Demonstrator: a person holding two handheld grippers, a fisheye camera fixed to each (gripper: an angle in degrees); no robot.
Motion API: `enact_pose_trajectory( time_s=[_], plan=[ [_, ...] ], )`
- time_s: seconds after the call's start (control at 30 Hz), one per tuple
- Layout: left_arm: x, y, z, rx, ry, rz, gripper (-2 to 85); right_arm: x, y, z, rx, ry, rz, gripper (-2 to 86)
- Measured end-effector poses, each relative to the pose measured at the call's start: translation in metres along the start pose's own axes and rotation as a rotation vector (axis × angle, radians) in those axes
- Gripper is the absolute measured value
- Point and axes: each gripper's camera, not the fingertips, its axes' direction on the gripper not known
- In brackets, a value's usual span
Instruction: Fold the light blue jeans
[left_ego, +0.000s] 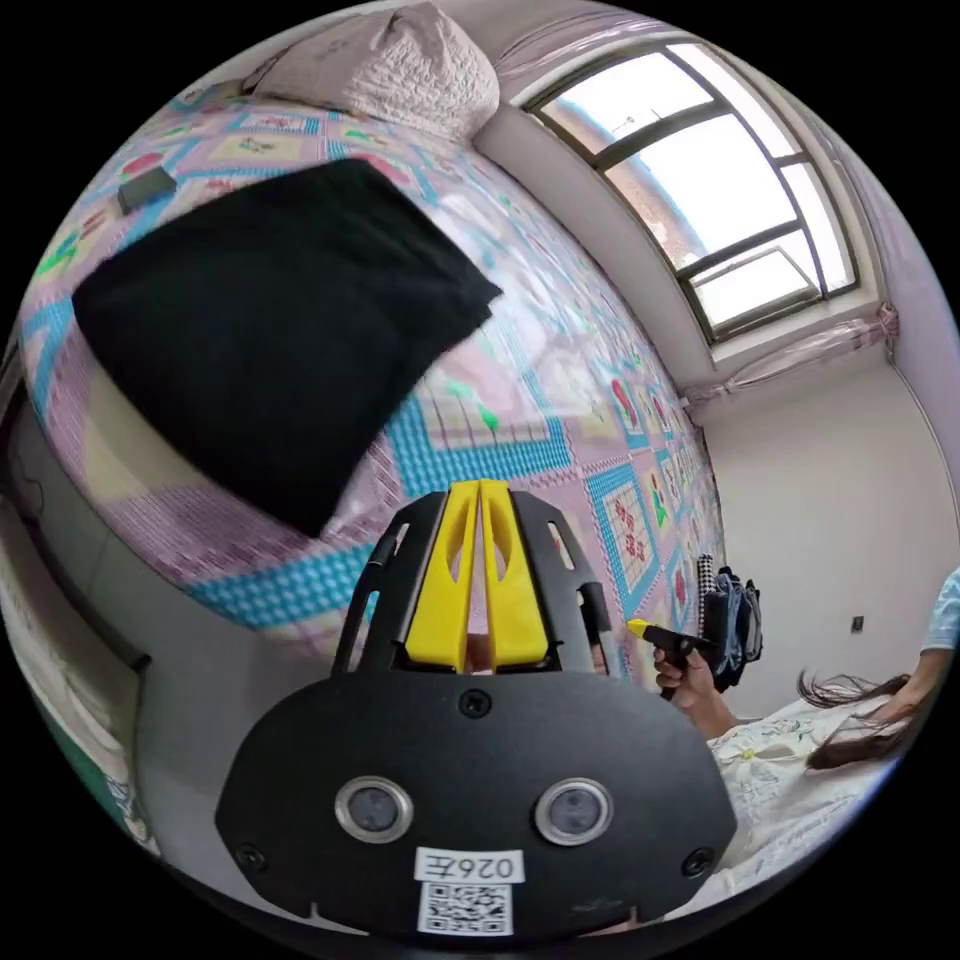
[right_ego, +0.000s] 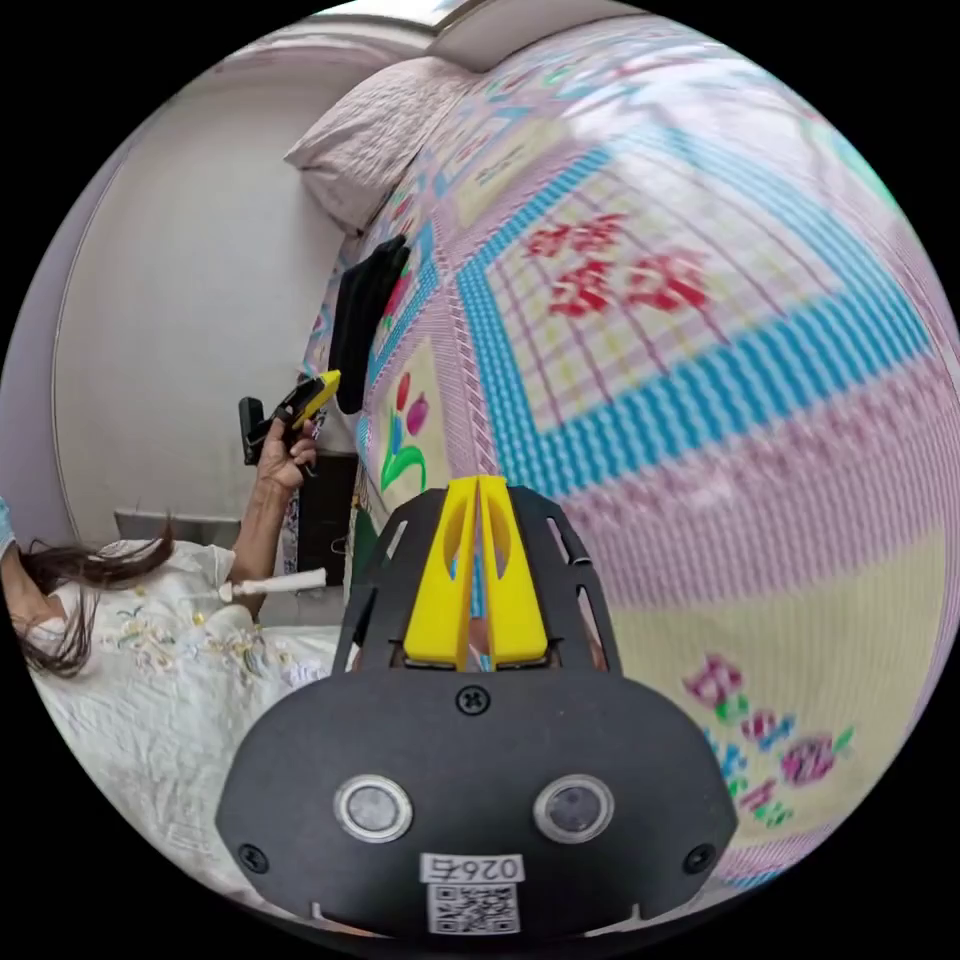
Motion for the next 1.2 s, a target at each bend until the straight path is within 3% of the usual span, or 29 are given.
enact_pose_trajectory(
  time_s=[0.13,0.3,0.47,0.73,0.83,1.0,1.2],
  plan=[
    [0.021,0.030,0.056,-0.109,0.112,-0.044,-1.0,0.029,0.075,-0.037,0.111,-0.046,0.108,-0.9],
    [0.093,0.056,0.111,-0.284,0.152,0.117,-1.0,0.042,0.136,-0.077,0.143,-0.100,0.087,-1.0],
    [0.150,0.069,0.144,-0.386,0.174,0.223,-1.0,0.047,0.208,-0.162,0.278,0.072,0.002,-0.9],
    [0.200,0.055,0.198,-0.601,0.300,0.394,-1.0,0.067,0.362,-0.305,0.691,0.503,0.202,-0.9],
    [0.204,0.043,0.201,-0.663,0.384,0.485,-0.9,0.069,0.408,-0.334,0.884,0.545,0.331,-0.9],
    [0.207,0.016,0.230,-0.792,0.613,0.596,-0.4,0.074,0.456,-0.345,1.046,0.533,0.501,-0.9],
    [0.225,0.013,0.271,-0.848,0.623,0.752,6.3,0.082,0.505,-0.360,1.206,0.651,0.703,0.2]
  ],
)
